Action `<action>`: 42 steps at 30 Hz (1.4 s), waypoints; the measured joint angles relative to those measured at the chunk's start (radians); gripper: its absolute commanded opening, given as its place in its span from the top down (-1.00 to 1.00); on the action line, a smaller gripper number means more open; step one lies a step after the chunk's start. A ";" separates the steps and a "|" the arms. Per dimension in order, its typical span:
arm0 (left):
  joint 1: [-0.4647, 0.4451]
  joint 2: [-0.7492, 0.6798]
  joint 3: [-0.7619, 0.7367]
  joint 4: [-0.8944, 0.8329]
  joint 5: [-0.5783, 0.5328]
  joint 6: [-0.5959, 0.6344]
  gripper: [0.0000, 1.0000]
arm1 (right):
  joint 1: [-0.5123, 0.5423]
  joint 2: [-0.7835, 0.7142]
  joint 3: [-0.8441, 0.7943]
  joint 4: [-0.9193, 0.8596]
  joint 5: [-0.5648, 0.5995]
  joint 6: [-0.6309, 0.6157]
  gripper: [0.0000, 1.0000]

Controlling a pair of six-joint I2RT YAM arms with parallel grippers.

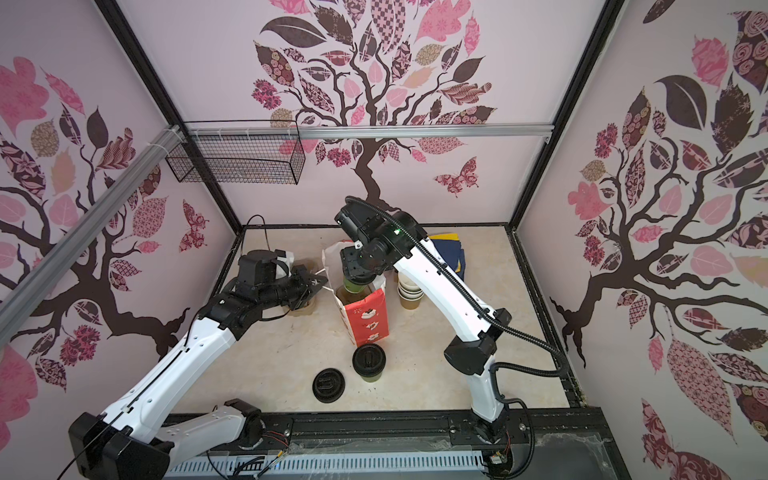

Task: Pack the takeout coffee
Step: 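Carry the green cup over the bag opening with the right gripper, then lower the green cup into the bag toward the pulp carrier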

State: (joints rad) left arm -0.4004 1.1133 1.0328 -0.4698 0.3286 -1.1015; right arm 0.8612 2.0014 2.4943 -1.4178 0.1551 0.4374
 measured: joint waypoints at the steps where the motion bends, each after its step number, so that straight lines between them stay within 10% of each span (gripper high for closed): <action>1: -0.001 -0.005 -0.003 0.005 -0.006 -0.006 1.00 | 0.003 0.012 0.000 -0.004 0.006 -0.002 -0.37; 42: -0.002 0.054 0.001 0.009 0.040 0.077 1.00 | 0.020 0.158 -0.090 -0.017 -0.010 -0.095 -0.39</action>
State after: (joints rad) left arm -0.4023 1.1675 1.0336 -0.4606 0.3691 -1.0241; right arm 0.8814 2.1597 2.4039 -1.4349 0.1448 0.3424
